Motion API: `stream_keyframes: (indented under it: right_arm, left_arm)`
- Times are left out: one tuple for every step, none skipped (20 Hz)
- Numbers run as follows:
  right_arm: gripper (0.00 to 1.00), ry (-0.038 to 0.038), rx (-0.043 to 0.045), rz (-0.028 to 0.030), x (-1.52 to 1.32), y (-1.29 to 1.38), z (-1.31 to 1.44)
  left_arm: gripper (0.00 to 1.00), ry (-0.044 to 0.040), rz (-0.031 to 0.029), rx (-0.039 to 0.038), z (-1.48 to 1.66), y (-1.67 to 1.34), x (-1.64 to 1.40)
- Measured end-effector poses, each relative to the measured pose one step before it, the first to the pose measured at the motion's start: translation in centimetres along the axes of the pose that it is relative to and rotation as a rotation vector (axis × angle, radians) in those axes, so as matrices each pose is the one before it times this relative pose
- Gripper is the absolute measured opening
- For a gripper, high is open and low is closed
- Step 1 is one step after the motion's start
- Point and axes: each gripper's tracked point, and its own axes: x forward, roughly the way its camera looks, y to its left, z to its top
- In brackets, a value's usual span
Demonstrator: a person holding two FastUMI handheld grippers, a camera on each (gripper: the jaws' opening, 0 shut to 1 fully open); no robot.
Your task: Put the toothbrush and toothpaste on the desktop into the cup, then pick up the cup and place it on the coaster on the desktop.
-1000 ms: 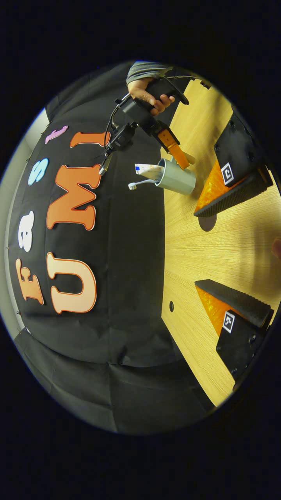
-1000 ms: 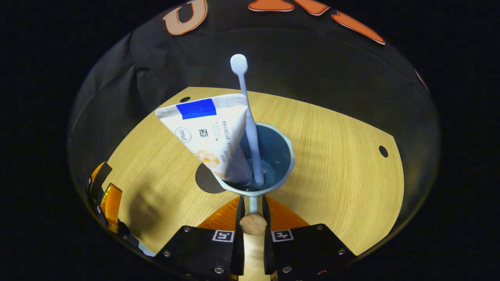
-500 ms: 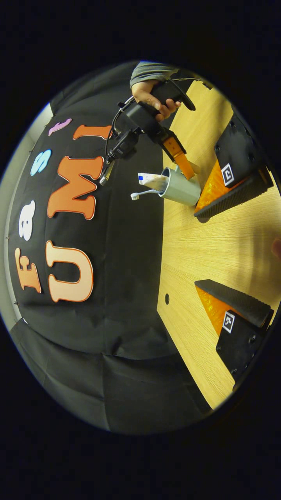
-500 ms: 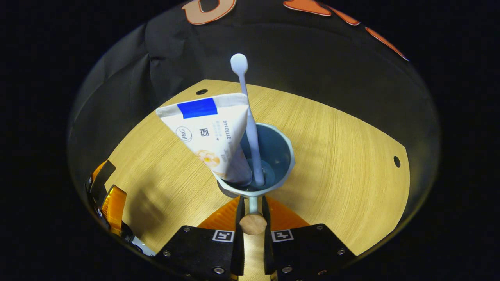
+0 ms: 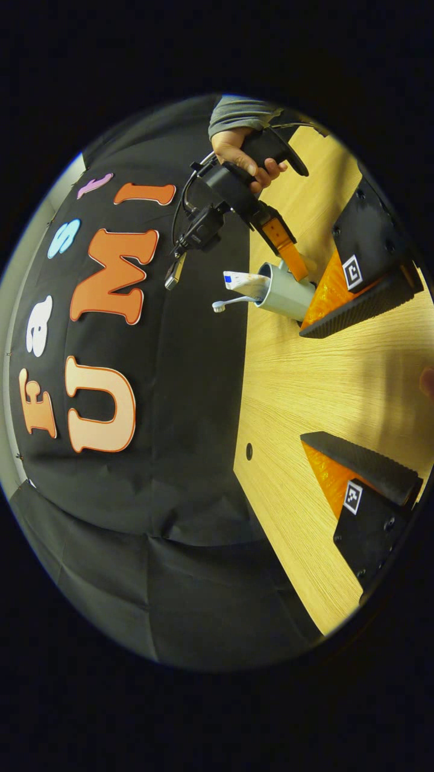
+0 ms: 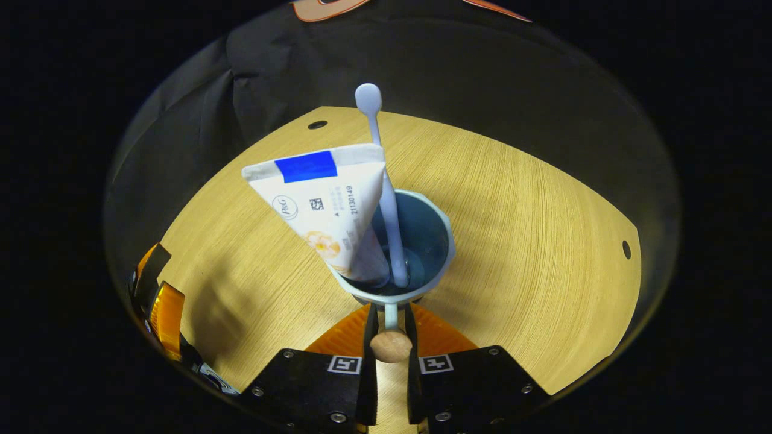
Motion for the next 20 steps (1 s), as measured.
stream_keyframes:
  right_arm:
    - [0.20, -0.00277, 0.01676, 0.00174, -0.165, 0.092, 0.149]
    - [0.27, 0.00044, 0.01303, -0.00032, 0.387, -0.017, -0.221]
    - [0.23, -0.00443, 0.00681, 0.00644, -0.518, -0.018, -0.141]
    - [0.25, -0.01223, 0.00439, 0.01130, -0.352, 0.041, -0.137]
    - [0.32, -0.01311, 0.00605, 0.01689, -0.316, 0.110, 0.114]
    - [0.30, -0.01288, 0.00166, 0.01251, -0.657, 0.231, 0.173]
    - [0.33, -0.01198, -0.00507, 0.00932, -0.506, -0.035, 0.193]
    - [0.37, -0.01291, -0.00826, 0.01002, -0.537, 0.128, 0.190]
    - [0.40, -0.01802, -0.00692, 0.00835, -0.212, 0.054, 0.321]
    - [0.43, -0.02039, -0.00292, 0.00786, -0.425, 0.242, 0.320]
    - [0.45, -0.02142, -0.00197, 0.00809, -0.516, 0.167, 0.344]
    - [0.49, -0.02471, -0.00194, 0.00918, -0.538, 0.157, 0.338]
    - [0.51, -0.02101, -0.00301, 0.00643, -0.509, 0.075, 0.261]
    - [0.54, -0.02706, -0.00513, 0.00686, -0.643, 0.176, 0.339]
    - [0.56, -0.02842, -0.00737, 0.00617, -0.641, 0.117, 0.345]
    - [0.59, -0.02644, -0.00684, 0.00451, -0.560, 0.014, 0.353]
    - [0.61, -0.02094, -0.00597, 0.00553, -0.611, 0.075, 0.081]
    - [0.58, -0.00721, 0.00075, 0.00575, -0.640, 0.015, -0.225]
    - [0.67, -0.01800, 0.01012, 0.00687, -0.463, 0.088, -0.024]
    - [0.72, -0.01989, 0.00347, 0.00892, -0.570, 0.046, 0.055]
  left_arm:
    - [0.99, 0.00108, 0.00047, -0.00378, -0.145, 0.098, -0.013]
    - [0.99, -0.00016, -0.00046, -0.00494, -0.127, 0.089, 0.019]
    - [0.99, 0.00695, 0.00284, -0.00266, -0.415, 0.286, 0.189]
    - [0.98, 0.00633, 0.00401, -0.00270, -0.247, 0.166, 0.160]
    - [0.98, 0.00399, 0.00285, -0.00435, -0.232, 0.160, 0.086]
    - [0.99, 0.00475, 0.00131, -0.00547, -0.111, -0.025, 0.084]
    - [0.98, 0.00296, 0.00143, -0.00362, -0.211, 0.036, 0.129]
    - [0.99, 0.00061, 0.00047, -0.00022, 0.056, -0.085, 0.037]
    - [0.98, -0.00051, -0.00096, 0.00146, -0.009, -0.187, -0.048]
    - [0.99, -0.00161, -0.00253, 0.00234, 0.068, -0.157, -0.034]
    - [0.98, -0.00107, -0.00292, 0.00454, -0.013, -0.103, -0.020]
    - [0.99, -0.00254, -0.00169, 0.00636, 0.094, -0.219, -0.114]
    - [0.99, -0.00217, -0.00242, 0.00730, 0.117, -0.201, -0.003]
    - [0.98, -0.00278, -0.00183, 0.00670, 0.141, -0.263, -0.023]
    - [0.98, -0.00314, -0.00252, 0.00636, 0.250, -0.414, -0.008]
    - [0.98, -0.00262, -0.00382, 0.00489, 0.127, -0.327, -0.024]
    - [0.99, -0.00383, -0.00212, 0.00497, 0.272, -0.308, 0.087]
    - [0.98, -0.00183, -0.00142, 0.00515, 0.191, -0.442, 0.054]
    - [0.99, -0.00127, -0.00038, 0.00842, 0.238, -0.299, -0.073]
    - [0.99, -0.00529, 0.00233, 0.00710, 0.304, -0.276, 0.026]
